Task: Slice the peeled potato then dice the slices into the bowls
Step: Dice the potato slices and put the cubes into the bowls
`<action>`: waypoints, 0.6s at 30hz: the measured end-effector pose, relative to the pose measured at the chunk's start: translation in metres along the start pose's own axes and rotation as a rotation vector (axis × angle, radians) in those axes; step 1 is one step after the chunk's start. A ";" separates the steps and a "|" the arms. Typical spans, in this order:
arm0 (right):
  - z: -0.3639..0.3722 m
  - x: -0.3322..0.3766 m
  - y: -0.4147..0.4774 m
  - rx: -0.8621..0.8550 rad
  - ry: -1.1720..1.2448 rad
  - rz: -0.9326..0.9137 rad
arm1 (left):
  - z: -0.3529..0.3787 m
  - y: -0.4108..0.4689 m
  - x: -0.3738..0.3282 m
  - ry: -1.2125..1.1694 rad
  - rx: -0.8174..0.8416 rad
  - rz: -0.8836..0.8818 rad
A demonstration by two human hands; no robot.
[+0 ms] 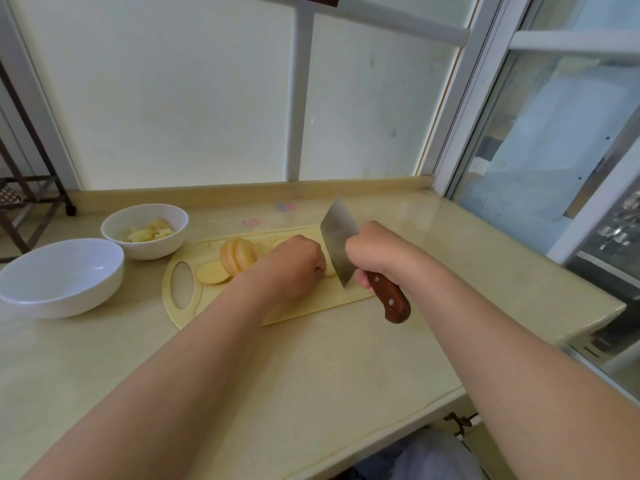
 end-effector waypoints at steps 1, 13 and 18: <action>-0.004 -0.003 -0.003 -0.017 0.008 -0.002 | -0.002 -0.001 -0.001 0.009 -0.010 0.002; 0.000 -0.002 -0.032 0.049 0.002 -0.059 | -0.001 0.000 0.000 0.075 -0.028 -0.007; 0.002 -0.003 -0.033 0.051 -0.021 -0.050 | -0.001 0.000 0.001 0.062 -0.055 -0.006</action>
Point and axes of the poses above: each hand's wrist, its own y-axis towards the middle knuckle, its own z-axis out of the palm, x = y × z, the point moved 8 cm from there along y, towards the middle knuckle, and after that the axes turned 10 degrees about y, right-handed, at the moved point
